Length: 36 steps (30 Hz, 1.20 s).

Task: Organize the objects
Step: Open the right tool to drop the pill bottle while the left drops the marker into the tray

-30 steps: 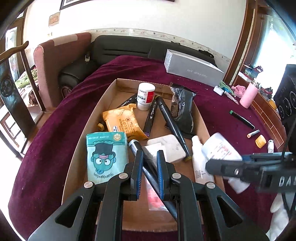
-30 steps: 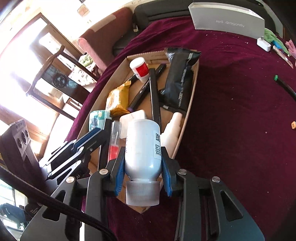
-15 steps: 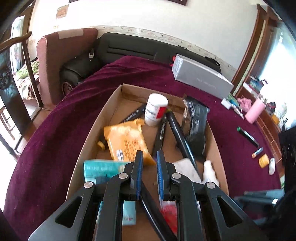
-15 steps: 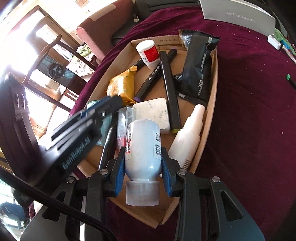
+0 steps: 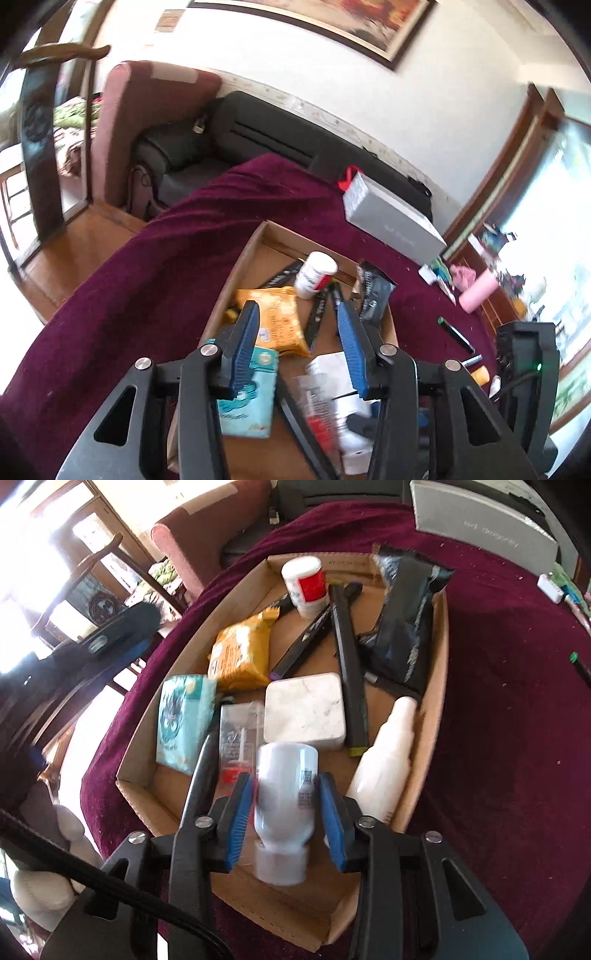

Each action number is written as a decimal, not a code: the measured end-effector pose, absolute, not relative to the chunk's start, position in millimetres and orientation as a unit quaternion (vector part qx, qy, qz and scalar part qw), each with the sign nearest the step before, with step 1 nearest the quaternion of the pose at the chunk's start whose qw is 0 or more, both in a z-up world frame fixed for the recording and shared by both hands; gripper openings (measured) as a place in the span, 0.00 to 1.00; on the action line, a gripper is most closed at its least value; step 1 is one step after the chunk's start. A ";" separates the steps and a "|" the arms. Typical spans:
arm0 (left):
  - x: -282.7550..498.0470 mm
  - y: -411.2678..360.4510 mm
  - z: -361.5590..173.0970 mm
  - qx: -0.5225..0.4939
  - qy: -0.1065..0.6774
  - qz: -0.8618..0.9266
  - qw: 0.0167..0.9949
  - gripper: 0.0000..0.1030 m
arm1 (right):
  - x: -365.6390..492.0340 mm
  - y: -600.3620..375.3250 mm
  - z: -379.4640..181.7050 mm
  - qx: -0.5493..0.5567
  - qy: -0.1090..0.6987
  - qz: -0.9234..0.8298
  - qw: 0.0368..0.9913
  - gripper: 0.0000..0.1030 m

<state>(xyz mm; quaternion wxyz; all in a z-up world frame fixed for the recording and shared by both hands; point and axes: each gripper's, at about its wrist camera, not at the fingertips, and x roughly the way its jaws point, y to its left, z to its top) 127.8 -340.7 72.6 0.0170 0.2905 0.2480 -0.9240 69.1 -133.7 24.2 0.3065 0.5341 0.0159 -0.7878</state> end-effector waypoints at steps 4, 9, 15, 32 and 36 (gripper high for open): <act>138.1 -349.8 69.7 0.288 0.270 -0.919 0.027 0.39 | 70.2 -125.1 32.7 0.524 0.000 -0.797 0.302 0.47; 142.2 -344.0 65.6 0.297 0.267 -0.916 0.026 0.44 | 74.7 -117.5 33.9 0.519 -0.004 -0.801 0.296 0.47; 143.8 -325.1 68.5 0.305 0.248 -0.920 0.013 0.44 | 83.0 -103.5 43.4 0.486 0.022 -0.833 0.264 0.47; 111.7 -222.5 63.7 0.336 0.112 -0.935 0.007 0.44 | 89.7 -2.0 69.5 0.391 0.051 -0.910 0.128 0.53; 92.3 -211.8 54.6 0.354 0.081 -0.931 0.031 0.44 | 88.3 17.5 68.5 0.391 0.038 -0.911 0.123 0.53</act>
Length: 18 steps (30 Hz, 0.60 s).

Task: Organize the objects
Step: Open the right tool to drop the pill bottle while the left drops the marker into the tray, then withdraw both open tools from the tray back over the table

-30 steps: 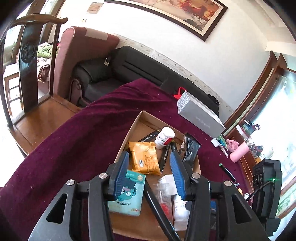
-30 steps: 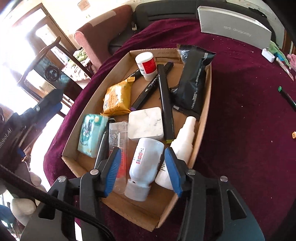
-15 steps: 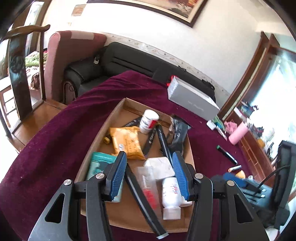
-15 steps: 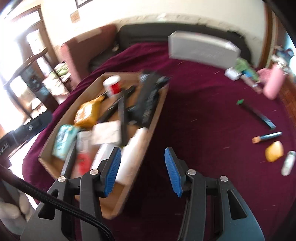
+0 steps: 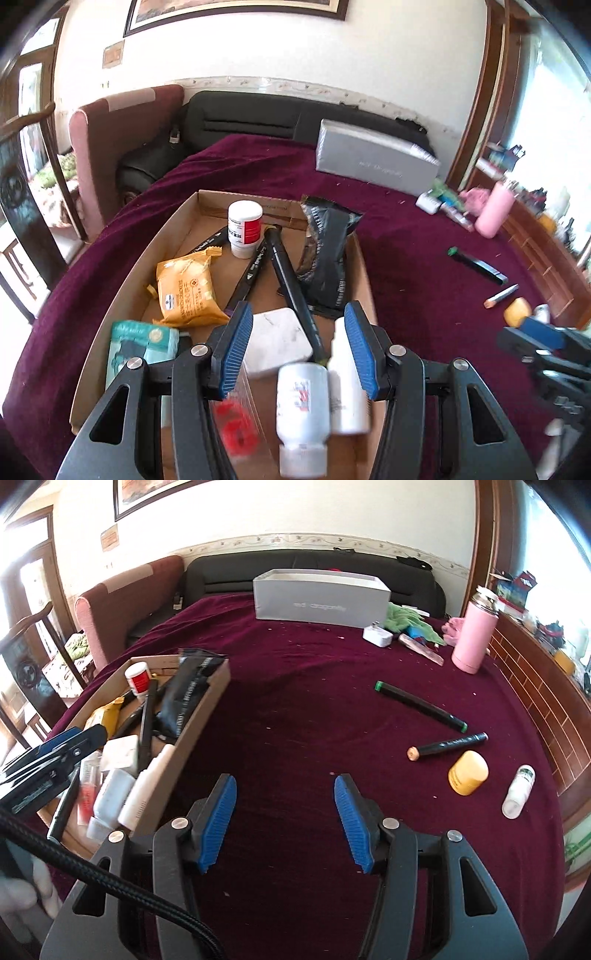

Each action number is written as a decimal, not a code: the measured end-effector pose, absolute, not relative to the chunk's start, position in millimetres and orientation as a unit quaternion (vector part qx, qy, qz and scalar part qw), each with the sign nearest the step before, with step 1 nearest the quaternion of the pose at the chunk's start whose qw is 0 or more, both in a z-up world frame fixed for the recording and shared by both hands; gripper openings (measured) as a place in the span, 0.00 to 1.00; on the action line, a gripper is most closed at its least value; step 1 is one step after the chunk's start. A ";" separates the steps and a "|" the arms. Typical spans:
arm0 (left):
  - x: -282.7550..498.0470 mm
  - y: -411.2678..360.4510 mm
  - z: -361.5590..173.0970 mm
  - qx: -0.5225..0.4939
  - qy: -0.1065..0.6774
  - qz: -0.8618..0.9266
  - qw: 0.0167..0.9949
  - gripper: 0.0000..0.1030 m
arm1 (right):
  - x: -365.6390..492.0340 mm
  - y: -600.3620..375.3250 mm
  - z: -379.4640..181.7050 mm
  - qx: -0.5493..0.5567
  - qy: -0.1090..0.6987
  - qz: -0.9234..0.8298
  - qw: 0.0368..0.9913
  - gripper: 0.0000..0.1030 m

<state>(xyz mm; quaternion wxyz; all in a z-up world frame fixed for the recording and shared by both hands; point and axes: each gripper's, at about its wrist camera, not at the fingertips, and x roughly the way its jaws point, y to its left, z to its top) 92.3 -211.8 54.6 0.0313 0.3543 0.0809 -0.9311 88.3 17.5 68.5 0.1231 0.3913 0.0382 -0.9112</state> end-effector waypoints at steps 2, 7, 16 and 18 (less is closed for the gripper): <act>84.0 -207.5 45.0 0.379 0.071 -0.921 0.049 0.44 | 87.9 27.1 67.6 0.392 0.031 -0.911 0.122 0.53; 88.7 -193.0 31.0 0.408 0.055 -0.910 0.057 0.44 | 85.8 45.3 65.2 0.393 0.015 -0.912 0.116 0.55; 130.1 -168.1 24.3 0.415 0.045 -0.907 0.062 0.53 | 78.4 69.5 57.8 0.404 -0.014 -0.907 0.114 0.56; 131.6 -169.0 24.9 0.419 0.052 -0.905 0.062 0.53 | 76.2 73.6 54.8 0.408 -0.022 -0.905 0.114 0.56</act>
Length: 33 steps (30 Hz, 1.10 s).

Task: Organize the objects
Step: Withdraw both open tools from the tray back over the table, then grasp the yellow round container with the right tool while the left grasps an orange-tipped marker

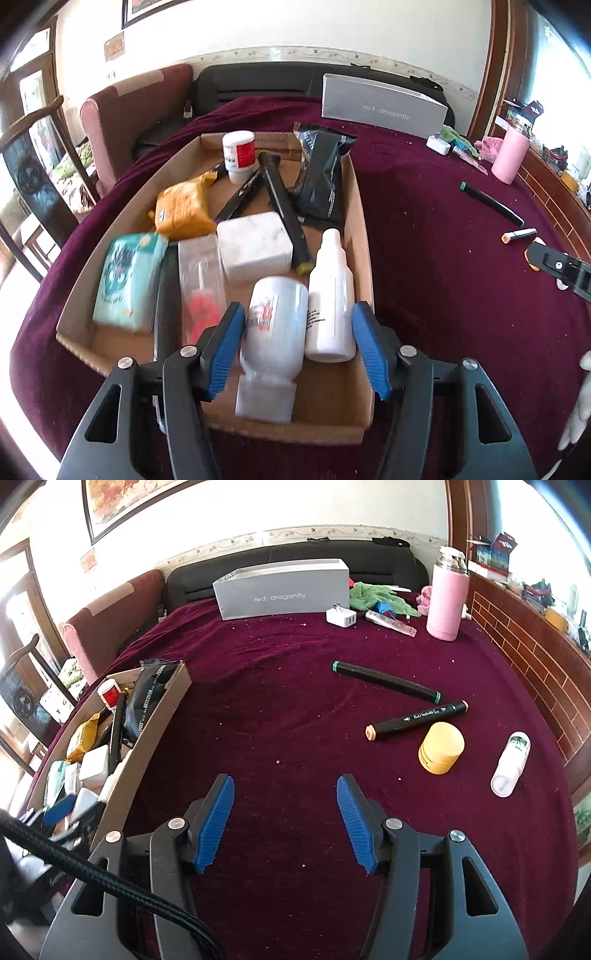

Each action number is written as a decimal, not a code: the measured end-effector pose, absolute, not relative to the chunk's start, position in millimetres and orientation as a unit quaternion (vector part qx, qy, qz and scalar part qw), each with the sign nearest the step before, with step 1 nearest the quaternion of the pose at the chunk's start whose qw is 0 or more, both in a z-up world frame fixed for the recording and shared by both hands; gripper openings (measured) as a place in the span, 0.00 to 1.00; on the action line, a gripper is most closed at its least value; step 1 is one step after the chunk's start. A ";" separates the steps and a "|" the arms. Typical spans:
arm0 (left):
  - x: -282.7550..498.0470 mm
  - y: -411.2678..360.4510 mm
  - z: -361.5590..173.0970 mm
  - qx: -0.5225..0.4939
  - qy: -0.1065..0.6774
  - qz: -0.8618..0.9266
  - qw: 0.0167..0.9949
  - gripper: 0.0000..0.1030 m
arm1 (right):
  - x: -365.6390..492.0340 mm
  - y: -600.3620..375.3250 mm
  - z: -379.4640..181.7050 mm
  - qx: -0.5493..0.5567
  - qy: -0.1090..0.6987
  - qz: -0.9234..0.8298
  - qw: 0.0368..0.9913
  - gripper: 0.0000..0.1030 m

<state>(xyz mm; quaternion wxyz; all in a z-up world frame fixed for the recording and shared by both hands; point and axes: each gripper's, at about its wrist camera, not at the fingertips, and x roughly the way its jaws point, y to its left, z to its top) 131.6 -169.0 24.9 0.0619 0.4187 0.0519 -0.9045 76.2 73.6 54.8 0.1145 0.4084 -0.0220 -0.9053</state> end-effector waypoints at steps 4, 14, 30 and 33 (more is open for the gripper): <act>135.1 -165.1 26.2 0.422 0.045 -0.903 0.068 0.53 | 74.6 78.3 49.3 0.419 -0.039 -0.899 0.123 0.56; 149.3 -175.5 59.4 0.401 0.073 -0.913 -0.004 0.53 | 66.3 140.3 51.7 0.413 -0.101 -0.900 0.098 0.56; 141.7 -102.8 53.7 0.407 -0.003 -0.908 -0.097 0.53 | 8.6 226.7 29.5 0.434 -0.144 -0.888 0.049 0.61; 138.2 -99.7 59.0 0.404 -0.011 -0.909 -0.102 0.53 | -4.1 213.3 20.3 0.438 -0.106 -0.892 0.040 0.61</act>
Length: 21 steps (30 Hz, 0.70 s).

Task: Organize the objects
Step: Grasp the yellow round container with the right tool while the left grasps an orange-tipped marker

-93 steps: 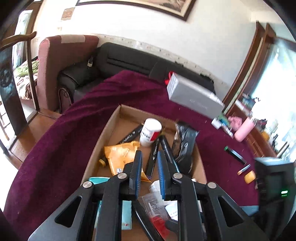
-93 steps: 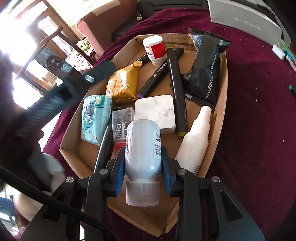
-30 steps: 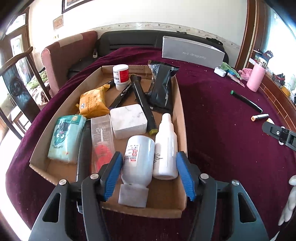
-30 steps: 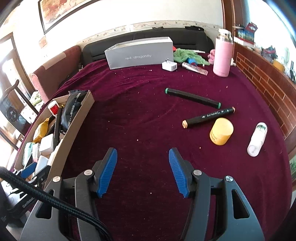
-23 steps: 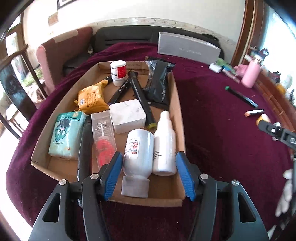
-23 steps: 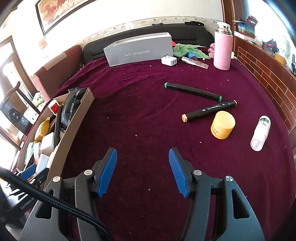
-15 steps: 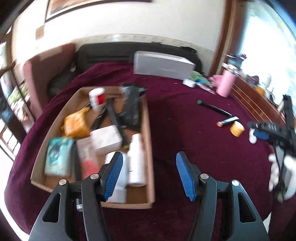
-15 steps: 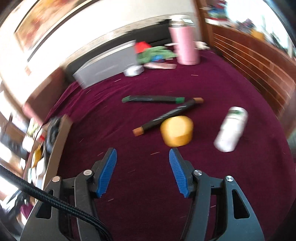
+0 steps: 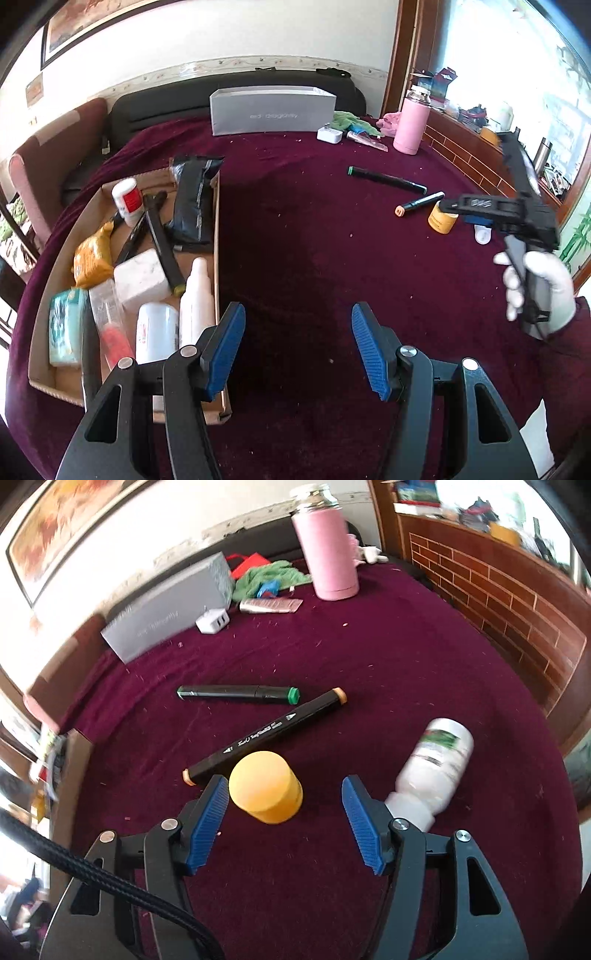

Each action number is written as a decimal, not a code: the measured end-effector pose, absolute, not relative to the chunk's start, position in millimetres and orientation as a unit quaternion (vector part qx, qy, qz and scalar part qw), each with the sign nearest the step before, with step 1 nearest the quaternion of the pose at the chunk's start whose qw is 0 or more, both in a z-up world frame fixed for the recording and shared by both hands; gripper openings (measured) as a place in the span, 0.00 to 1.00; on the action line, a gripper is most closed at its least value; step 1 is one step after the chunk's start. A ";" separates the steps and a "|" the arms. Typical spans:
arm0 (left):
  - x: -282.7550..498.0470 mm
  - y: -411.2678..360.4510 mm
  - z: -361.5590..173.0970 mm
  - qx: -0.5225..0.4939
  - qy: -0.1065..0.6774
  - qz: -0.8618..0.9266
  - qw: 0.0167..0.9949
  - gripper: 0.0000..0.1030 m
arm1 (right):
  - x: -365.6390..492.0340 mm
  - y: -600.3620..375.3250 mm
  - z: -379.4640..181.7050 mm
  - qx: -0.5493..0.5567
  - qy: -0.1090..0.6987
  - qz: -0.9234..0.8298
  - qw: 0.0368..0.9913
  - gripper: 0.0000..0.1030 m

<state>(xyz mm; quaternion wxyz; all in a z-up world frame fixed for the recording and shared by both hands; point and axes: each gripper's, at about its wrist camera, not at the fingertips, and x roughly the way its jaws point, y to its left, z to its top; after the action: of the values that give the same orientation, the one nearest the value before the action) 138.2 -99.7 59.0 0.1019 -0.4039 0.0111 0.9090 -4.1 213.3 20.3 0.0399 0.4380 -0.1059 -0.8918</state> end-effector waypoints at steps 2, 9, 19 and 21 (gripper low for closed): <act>130.7 -94.8 65.1 -0.400 0.020 0.910 0.107 0.53 | -8.9 209.0 16.7 0.435 -0.086 -0.896 0.034 0.61; 85.3 -56.5 73.4 -0.388 0.036 0.909 0.150 0.52 | -6.9 212.3 8.0 0.428 -0.092 -0.898 0.046 0.38; -11.7 55.1 43.2 -0.384 0.152 0.883 0.226 0.52 | 9.4 247.8 11.1 0.424 -0.163 -0.890 0.036 0.37; -23.9 69.3 32.6 -0.391 0.168 0.875 0.229 0.52 | 8.8 252.8 11.0 0.423 -0.179 -0.888 0.038 0.37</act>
<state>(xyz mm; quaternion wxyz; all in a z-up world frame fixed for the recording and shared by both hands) -23.9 69.3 32.6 0.2294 -0.3910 0.1678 0.8754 8.8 252.8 11.0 0.0378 0.4228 -0.1790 -0.8875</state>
